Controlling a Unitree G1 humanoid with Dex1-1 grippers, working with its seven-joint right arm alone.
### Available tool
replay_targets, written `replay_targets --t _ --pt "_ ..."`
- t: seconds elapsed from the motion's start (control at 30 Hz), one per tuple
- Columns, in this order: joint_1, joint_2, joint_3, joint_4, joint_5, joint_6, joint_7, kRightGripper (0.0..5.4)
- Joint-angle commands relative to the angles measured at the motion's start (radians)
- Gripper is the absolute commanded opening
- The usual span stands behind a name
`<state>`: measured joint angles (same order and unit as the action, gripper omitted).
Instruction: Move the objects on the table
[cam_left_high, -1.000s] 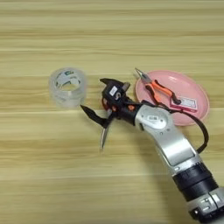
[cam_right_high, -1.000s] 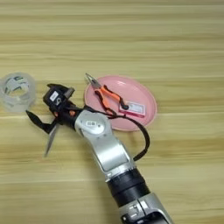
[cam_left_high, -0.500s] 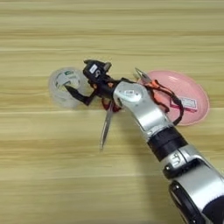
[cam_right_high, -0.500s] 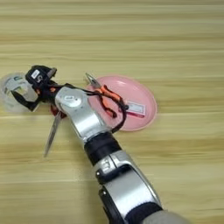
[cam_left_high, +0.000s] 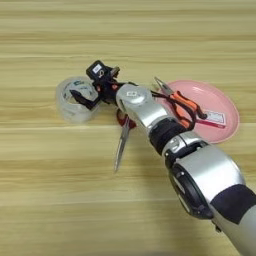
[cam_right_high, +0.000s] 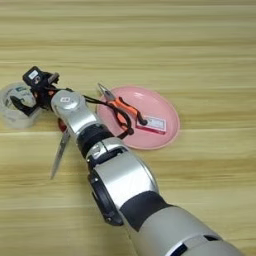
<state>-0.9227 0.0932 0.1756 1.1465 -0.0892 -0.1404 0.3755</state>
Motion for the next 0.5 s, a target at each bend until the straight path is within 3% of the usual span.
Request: replay_targets --t 0.03,0.33,0.5 --pt "-0.176 0.013 -0.034 0.021 -0.006 -0.03 -0.07 5.36" --pt "-0.19 0.007 -0.033 0.122 -0.053 0.112 -0.111 5.36" --pt "-0.166 -0.015 0.009 0.128 -0.11 0.131 -0.114 5.36"
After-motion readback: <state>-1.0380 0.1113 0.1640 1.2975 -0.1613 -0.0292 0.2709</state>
